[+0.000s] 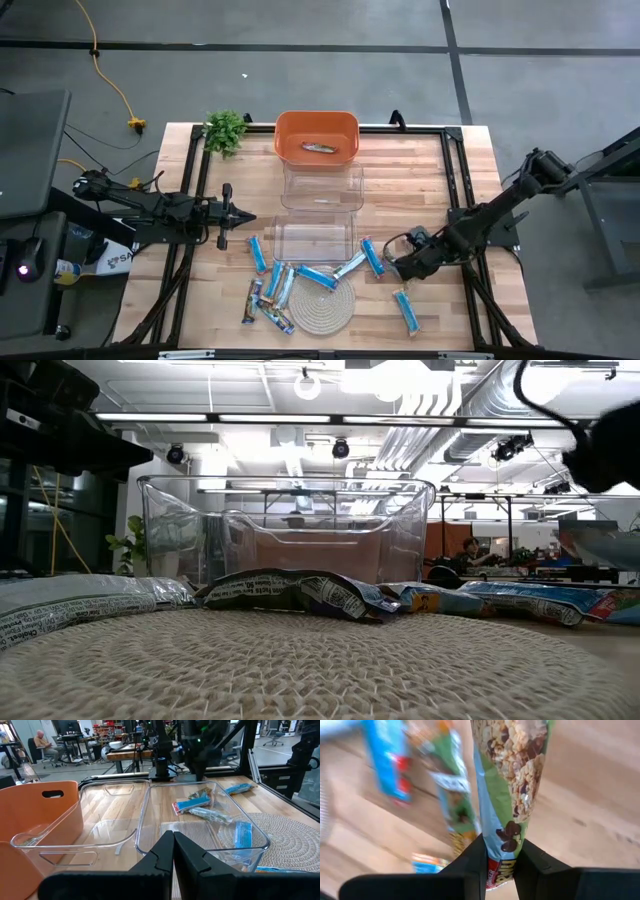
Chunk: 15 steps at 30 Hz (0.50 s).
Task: Pick and place Granola Bars by type
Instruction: Put the red granola bar into the orange bin
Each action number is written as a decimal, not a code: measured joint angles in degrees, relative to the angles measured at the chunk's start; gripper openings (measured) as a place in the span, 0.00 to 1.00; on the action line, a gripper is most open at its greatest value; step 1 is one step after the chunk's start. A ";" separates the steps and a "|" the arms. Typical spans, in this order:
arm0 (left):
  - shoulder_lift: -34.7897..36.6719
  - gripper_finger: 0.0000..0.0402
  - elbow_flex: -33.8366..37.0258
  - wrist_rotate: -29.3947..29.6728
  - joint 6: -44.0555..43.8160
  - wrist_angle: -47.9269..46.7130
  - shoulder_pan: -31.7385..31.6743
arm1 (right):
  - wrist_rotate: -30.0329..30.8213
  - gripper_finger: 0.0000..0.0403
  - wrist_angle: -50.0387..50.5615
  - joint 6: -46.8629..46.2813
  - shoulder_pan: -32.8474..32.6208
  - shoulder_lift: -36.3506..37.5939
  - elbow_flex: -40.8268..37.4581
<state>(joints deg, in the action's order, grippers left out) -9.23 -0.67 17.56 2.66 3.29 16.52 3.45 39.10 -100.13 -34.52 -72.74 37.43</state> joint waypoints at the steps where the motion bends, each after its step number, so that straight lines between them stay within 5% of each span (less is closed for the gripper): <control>1: 0.01 0.02 0.01 0.00 0.02 0.00 0.01 | 1.62 0.14 -0.11 0.39 0.00 0.97 0.00; 9: 0.00 0.02 0.00 0.00 0.02 -0.02 0.00 | 16.89 0.14 -5.29 9.07 0.02 7.87 0.00; 15: 0.00 0.02 0.00 0.00 0.00 0.00 0.00 | 28.41 0.14 -16.58 25.50 0.02 10.69 0.02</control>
<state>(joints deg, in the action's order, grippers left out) -9.23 -0.67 17.56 2.66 3.29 16.52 31.86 22.52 -74.62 -34.50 -62.05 37.45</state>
